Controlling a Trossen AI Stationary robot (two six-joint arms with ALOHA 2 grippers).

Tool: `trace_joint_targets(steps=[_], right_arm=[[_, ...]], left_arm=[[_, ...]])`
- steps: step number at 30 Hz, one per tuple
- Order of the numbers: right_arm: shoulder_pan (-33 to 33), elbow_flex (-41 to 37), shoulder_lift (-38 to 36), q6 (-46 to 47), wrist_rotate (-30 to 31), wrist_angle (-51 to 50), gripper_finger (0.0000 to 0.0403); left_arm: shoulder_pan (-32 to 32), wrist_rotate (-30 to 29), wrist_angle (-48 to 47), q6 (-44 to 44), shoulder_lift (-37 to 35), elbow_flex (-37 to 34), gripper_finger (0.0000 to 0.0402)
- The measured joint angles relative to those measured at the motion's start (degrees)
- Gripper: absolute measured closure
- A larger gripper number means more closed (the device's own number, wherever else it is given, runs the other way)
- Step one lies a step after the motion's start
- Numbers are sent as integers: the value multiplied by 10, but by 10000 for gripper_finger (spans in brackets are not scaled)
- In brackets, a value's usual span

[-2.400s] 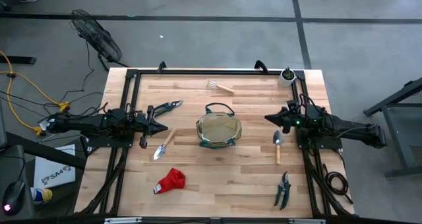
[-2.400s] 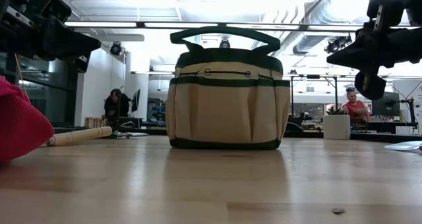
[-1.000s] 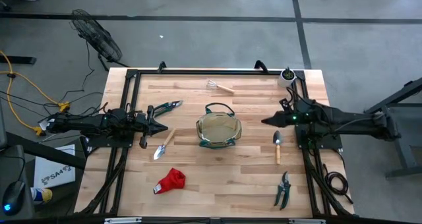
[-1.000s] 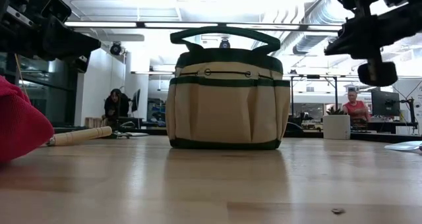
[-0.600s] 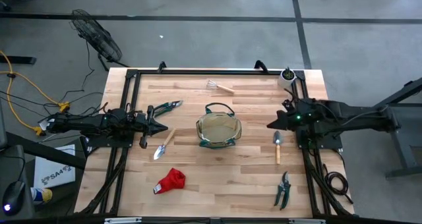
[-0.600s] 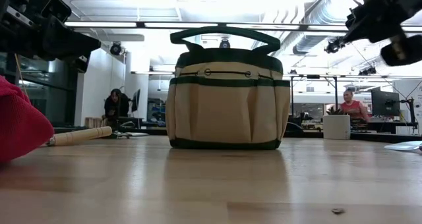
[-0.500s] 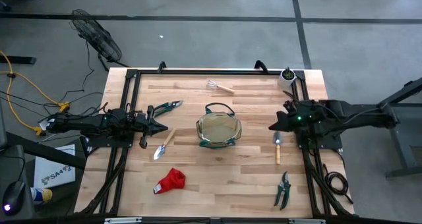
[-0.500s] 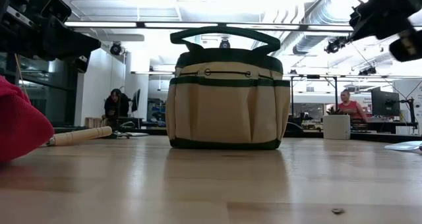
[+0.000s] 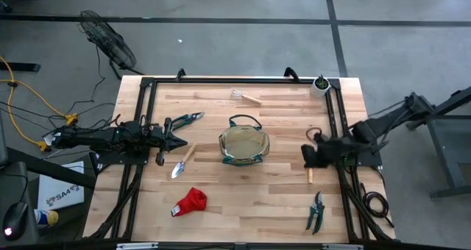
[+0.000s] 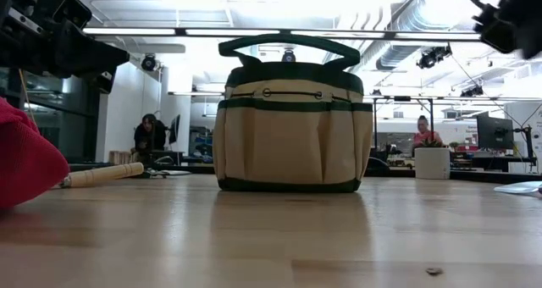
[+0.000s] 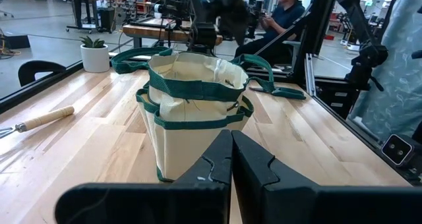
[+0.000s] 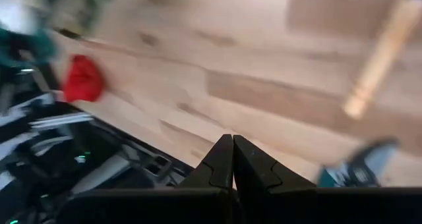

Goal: Pick & Place Garden tools in Gardening bag
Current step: Put the right green shear scissors into the light brown gardening bag

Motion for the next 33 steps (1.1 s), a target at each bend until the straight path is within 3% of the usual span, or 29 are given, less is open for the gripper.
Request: trace_joint_targets(steps=[7, 15, 18, 24, 33], right_arm=[[103, 0, 70, 129, -45, 0, 401], [188, 0, 111, 186, -82, 6, 401], [217, 0, 120, 161, -78, 18, 400], [258, 0, 129, 104, -15, 30, 400], [274, 0, 129, -37, 21, 35, 400]], left_arm=[[0, 0, 0, 0, 0, 0, 402], [0, 0, 0, 0, 0, 0, 402], [0, 0, 0, 0, 0, 0, 402], [0, 0, 0, 0, 0, 0, 402], [0, 0, 0, 0, 0, 0, 402]])
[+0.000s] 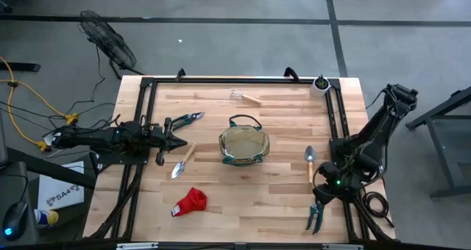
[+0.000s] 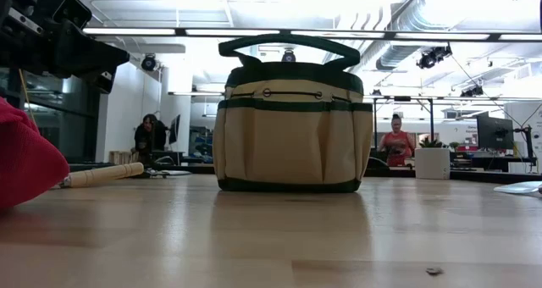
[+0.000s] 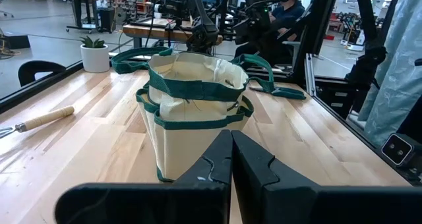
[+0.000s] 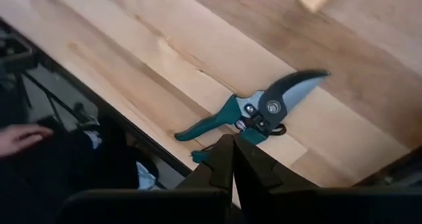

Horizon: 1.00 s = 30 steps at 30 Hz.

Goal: Pick & Place Garden tools in Gardening bag
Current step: Put the right green shear scissors into the light brown gardening bag

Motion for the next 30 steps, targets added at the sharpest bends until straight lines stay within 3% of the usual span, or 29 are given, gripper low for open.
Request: trace_joint_targets(steps=[4, 15, 18, 25, 30], right_arm=[[0, 0, 0, -43, 0, -2, 400], [0, 0, 0, -53, -21, -1, 386], [0, 0, 0, -41, -49, 0, 353], [0, 0, 0, 35, -61, 27, 232], [11, 0, 32, 135, -46, 90, 195]], left_arm=[[0, 0, 0, 0, 0, 0, 402], [0, 0, 0, 0, 0, 0, 402], [0, 0, 0, 0, 0, 0, 402], [0, 0, 0, 0, 0, 0, 402], [0, 0, 0, 0, 0, 0, 402]])
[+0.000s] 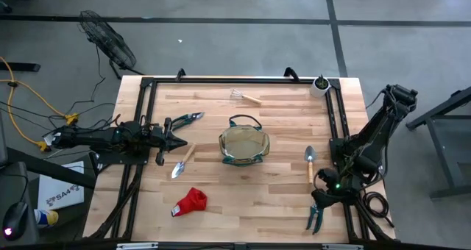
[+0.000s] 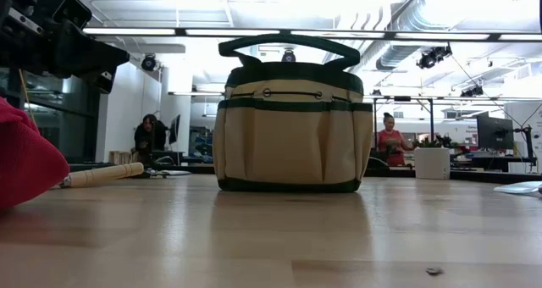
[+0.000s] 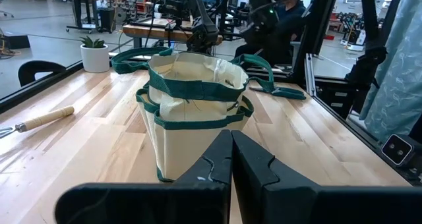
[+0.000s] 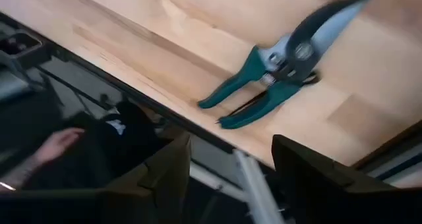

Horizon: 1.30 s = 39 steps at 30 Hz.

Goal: Pick & Place Garden tools in Gardening bag
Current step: Put the right green shear scissors into the light brown gardening bag

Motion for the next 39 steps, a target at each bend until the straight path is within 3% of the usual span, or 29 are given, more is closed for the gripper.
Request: trace_joint_targets(steps=[8, 13, 22, 39], right_arm=[[8, 0, 129, 88, -2, 167, 205], [-2, 0, 194, 95, -3, 237, 210], [-16, 0, 247, 108, -33, 240, 211], [-40, 2, 276, 119, -48, 190, 211]], left_arm=[[0, 0, 0, 0, 0, 0, 402], [0, 0, 0, 0, 0, 0, 402], [0, 0, 0, 0, 0, 0, 402], [0, 0, 0, 0, 0, 0, 402]])
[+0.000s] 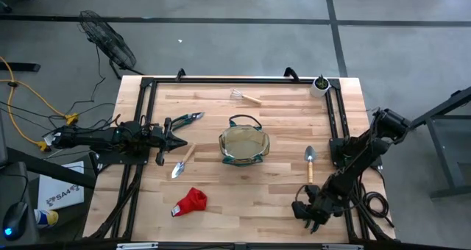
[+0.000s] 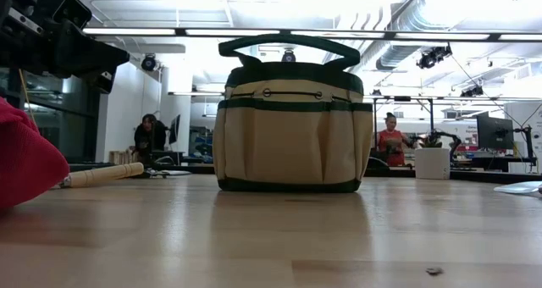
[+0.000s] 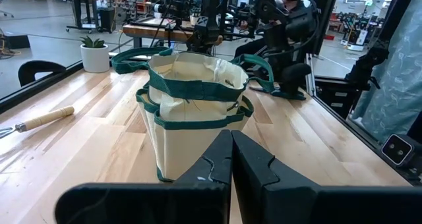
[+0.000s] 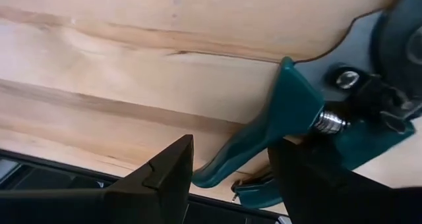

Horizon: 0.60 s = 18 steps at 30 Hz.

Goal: Pick & Place Garden tools in Gardening bag
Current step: Put the right green shear scissors into the light brown gardening bag

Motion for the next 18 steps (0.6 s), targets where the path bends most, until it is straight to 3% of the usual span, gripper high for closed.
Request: trace_joint_targets(steps=[5, 18], right_arm=[[0, 1, 0, 1, -10, -26, 229], [1, 0, 0, -17, -20, -37, 366]], left_arm=[[0, 0, 0, 0, 0, 0, 402], [0, 0, 0, 0, 0, 0, 402]])
